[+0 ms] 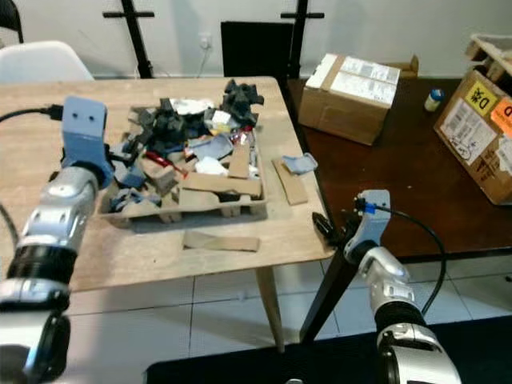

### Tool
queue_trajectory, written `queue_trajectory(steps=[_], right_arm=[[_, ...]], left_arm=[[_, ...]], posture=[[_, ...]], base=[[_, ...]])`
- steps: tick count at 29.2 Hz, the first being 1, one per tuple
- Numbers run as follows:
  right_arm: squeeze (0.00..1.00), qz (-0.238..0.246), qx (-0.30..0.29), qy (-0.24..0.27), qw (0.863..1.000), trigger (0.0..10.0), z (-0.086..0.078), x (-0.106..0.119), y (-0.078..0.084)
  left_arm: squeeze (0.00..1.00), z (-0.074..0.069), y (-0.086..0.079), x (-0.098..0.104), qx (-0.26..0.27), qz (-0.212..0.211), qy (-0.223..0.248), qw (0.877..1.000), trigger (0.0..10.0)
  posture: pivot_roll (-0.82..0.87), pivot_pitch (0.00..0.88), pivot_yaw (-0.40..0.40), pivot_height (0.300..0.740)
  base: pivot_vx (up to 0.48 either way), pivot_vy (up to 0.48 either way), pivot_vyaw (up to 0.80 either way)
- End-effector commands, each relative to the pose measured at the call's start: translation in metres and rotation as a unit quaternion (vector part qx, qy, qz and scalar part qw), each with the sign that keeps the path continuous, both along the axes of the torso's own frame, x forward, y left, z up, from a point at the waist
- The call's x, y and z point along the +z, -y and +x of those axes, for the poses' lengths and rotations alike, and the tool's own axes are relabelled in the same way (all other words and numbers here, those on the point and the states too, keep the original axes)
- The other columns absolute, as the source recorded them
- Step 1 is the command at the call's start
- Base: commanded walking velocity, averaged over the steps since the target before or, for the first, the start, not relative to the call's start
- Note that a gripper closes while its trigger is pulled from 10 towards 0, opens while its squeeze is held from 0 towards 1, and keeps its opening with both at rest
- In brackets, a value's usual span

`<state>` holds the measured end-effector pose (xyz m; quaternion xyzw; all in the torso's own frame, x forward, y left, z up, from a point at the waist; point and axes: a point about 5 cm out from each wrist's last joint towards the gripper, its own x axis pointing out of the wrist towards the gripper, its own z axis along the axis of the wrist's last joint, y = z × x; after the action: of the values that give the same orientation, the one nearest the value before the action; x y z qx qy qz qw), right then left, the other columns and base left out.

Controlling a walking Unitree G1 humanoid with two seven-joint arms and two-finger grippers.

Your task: Picking trash to rubbish bin

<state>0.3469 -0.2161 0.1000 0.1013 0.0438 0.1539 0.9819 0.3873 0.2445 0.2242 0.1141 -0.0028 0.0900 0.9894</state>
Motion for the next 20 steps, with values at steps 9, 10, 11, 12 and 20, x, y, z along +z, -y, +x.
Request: queue_trajectory(steps=[9, 10, 11, 12, 20], right_arm=[[0.00, -0.015, 0.019, -0.010, 1.000, 10.0, -0.003, -0.003, -0.001], [0.00, -0.017, 0.020, -0.011, 1.000, 10.0, -0.003, -0.004, -0.001], [0.00, -0.017, 0.020, -0.011, 1.000, 10.0, -0.003, -0.004, -0.001], [0.00, -0.018, 0.021, -0.012, 1.000, 10.0, -0.004, -0.004, -0.001], [0.00, -0.019, 0.022, -0.011, 1.000, 10.0, -0.004, -0.004, -0.001]], left_arm=[[0.00, 0.015, 0.002, -0.009, 0.048, -0.060, -0.035, 0.996, 10.0], [0.00, 0.016, 0.002, -0.010, 0.048, -0.056, -0.039, 0.997, 10.0], [0.00, 0.016, 0.002, -0.010, 0.048, -0.056, -0.039, 0.997, 10.0], [0.00, 0.017, 0.002, -0.011, 0.049, -0.050, -0.053, 0.996, 10.0], [0.00, 0.019, -0.001, -0.012, 0.064, -0.002, -0.085, 0.994, 10.0]], posture=[[0.08, 0.205, -0.037, 0.740], [0.08, 0.210, -0.036, 0.740], [0.08, 0.210, -0.036, 0.740], [0.07, 0.215, -0.034, 0.740], [0.07, 0.223, -0.028, 0.740]], base=[[0.000, 0.000, 0.00], [0.000, 0.000, 0.00], [0.000, 0.000, 0.00], [0.000, 0.000, 0.00], [0.000, 0.000, 0.00]])
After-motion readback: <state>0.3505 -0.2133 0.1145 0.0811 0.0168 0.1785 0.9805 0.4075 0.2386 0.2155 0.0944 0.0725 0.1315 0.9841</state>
